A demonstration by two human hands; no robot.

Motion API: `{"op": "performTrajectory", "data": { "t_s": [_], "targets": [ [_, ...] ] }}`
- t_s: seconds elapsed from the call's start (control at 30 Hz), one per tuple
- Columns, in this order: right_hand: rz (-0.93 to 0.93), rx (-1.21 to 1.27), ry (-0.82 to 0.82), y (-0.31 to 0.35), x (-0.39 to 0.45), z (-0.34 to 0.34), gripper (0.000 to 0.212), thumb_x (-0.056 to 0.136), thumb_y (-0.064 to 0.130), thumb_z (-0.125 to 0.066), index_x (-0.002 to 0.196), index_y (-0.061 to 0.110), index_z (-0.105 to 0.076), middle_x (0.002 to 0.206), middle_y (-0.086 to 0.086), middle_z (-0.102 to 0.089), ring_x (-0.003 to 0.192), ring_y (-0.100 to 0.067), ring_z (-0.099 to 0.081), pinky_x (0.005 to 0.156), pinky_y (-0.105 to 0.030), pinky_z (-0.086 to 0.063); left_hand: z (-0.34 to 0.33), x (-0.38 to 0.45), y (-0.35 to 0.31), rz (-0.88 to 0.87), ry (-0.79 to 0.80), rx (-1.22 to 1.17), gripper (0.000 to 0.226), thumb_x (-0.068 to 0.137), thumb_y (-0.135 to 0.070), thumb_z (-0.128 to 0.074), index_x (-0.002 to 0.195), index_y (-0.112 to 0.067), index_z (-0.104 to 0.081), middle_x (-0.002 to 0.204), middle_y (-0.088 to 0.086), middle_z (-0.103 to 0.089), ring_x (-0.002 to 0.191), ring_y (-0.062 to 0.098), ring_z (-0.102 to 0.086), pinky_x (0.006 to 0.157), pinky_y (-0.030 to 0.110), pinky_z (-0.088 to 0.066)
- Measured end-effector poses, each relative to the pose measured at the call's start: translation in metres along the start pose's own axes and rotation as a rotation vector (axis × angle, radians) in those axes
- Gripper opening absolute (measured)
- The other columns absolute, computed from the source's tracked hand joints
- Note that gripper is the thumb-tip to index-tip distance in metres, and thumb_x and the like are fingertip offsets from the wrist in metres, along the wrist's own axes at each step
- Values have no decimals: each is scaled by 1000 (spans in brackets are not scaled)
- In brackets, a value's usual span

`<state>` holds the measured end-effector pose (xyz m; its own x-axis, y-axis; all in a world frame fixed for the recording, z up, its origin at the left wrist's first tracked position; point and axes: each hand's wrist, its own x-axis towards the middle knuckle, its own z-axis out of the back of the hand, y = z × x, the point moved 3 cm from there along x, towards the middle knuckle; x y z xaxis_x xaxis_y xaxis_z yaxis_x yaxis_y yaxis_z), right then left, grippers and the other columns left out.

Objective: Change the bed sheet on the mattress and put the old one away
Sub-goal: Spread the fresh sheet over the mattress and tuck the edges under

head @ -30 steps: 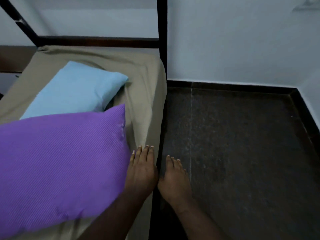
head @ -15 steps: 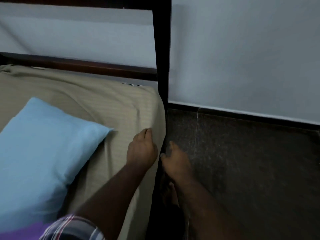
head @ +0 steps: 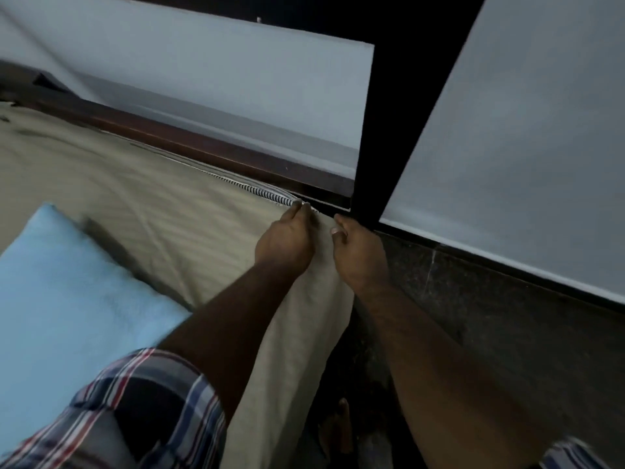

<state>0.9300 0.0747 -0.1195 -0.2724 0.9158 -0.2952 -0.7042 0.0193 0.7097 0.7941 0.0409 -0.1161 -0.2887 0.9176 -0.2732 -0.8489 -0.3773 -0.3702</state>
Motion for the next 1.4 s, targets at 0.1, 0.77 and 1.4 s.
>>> {"op": "performTrajectory", "data": {
  "t_s": [0.1,0.77,1.4],
  "targets": [
    [29,-109,85,-2,23,-4,45,102,27,-51,146,20,-50,140,-11,-60,128,-33,-55,105,-39,-46,1,18,-2,94,51,53,55,99,-18,-43,153,-19,-36,154,7,-39,124,33,-57,99,45,-49],
    [-98,-30,131,-39,-5,20,40,100,25,-53,140,23,-55,121,-13,-69,108,-35,-64,83,-35,-49,-15,-16,-34,20,-304,-233,30,80,4,-56,105,-10,-64,111,7,-60,101,22,-54,85,29,-46],
    [-40,287,-271,-20,-2,19,12,97,12,-59,103,8,-70,95,-11,-73,87,-29,-67,67,-22,-38,-25,-7,-8,319,27,-92,31,100,-38,-52,115,-11,-54,105,12,-67,96,31,-65,80,39,-52]
  ]
}}
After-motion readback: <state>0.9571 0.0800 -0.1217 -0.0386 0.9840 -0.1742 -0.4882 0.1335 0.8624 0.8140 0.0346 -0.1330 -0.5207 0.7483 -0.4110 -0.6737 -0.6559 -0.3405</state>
